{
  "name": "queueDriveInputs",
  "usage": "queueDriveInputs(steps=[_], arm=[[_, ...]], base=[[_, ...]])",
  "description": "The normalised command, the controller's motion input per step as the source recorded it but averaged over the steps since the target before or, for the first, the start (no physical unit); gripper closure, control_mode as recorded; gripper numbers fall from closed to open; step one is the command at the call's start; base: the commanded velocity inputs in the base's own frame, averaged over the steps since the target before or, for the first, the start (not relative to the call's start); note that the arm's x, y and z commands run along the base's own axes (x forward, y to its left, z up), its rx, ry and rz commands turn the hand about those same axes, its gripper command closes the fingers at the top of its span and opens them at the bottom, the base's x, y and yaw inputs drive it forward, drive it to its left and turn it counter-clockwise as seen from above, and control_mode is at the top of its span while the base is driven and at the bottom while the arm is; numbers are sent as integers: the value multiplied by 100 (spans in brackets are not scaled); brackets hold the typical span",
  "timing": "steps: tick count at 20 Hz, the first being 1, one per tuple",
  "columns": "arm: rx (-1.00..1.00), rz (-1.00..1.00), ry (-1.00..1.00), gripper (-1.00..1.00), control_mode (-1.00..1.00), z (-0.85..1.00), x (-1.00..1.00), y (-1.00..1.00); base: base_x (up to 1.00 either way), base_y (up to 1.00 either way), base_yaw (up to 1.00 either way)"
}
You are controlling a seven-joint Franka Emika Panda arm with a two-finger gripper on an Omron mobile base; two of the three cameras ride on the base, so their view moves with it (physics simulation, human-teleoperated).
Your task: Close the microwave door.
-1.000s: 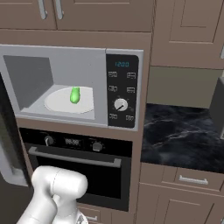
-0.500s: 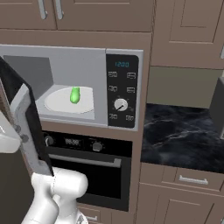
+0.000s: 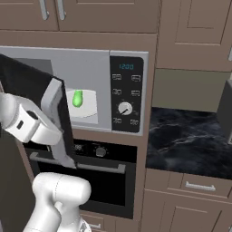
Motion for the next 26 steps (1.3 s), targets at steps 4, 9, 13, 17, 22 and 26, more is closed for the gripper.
queueDriveInputs(steps=[4, 9, 13, 17, 22, 26], arm=[[4, 0, -6, -100, -100, -10, 100, 17], [4, 0, -5, -100, -100, -16, 100, 23], [3, 0, -4, -100, -100, -19, 100, 23], [1, 0, -1, -100, -100, -22, 100, 29], [1, 0, -3, -100, -100, -23, 100, 40], [0, 0, -5, -100, -100, -20, 100, 48]], base=[[0, 0, 0], [0, 0, 0], [0, 0, 0], [0, 0, 0], [0, 0, 0], [0, 0, 0]])
